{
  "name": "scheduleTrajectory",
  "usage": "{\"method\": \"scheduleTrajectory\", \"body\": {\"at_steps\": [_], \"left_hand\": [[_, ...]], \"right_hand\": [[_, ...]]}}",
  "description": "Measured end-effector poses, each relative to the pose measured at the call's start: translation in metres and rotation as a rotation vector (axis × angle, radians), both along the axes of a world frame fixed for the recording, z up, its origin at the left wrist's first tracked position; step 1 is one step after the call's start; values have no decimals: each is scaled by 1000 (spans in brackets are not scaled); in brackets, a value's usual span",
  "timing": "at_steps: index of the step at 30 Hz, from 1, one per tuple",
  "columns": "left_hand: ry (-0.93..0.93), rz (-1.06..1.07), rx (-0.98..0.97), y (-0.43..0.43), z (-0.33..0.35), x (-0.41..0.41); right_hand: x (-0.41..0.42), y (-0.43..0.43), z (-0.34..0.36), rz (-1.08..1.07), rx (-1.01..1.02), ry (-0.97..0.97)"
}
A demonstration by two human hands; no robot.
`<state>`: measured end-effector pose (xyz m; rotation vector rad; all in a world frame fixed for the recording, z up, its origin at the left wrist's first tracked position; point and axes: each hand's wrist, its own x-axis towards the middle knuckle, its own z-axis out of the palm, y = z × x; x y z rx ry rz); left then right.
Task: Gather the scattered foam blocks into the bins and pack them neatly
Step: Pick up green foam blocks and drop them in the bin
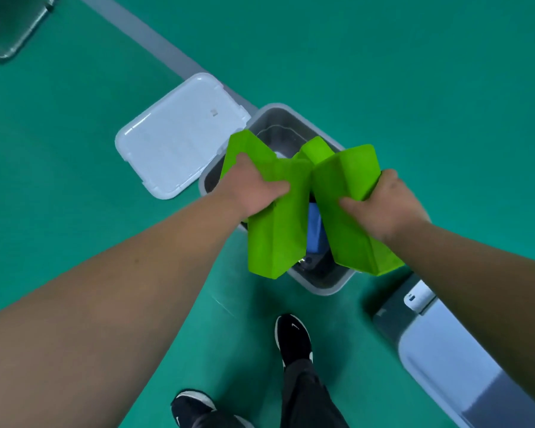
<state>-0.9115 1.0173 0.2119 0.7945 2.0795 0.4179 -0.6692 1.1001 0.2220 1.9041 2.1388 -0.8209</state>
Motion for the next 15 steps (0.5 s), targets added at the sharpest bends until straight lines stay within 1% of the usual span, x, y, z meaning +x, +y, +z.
{"method": "scheduleTrajectory", "body": {"at_steps": [4, 7, 11, 13, 15], "left_hand": [[38, 16, -27, 10, -18, 5], [54, 57, -88, 5, -30, 6], [96, -87, -205, -17, -40, 8], [65, -174, -250, -30, -46, 8], [32, -215, -270, -43, -53, 5]], "right_hand": [[7, -5, -15, -33, -7, -1], [4, -12, -24, -29, -32, 14], [0, -27, -37, 44, -87, -21], [-5, -35, -42, 98, -120, -64], [-12, -41, -46, 128, -148, -72]]}}
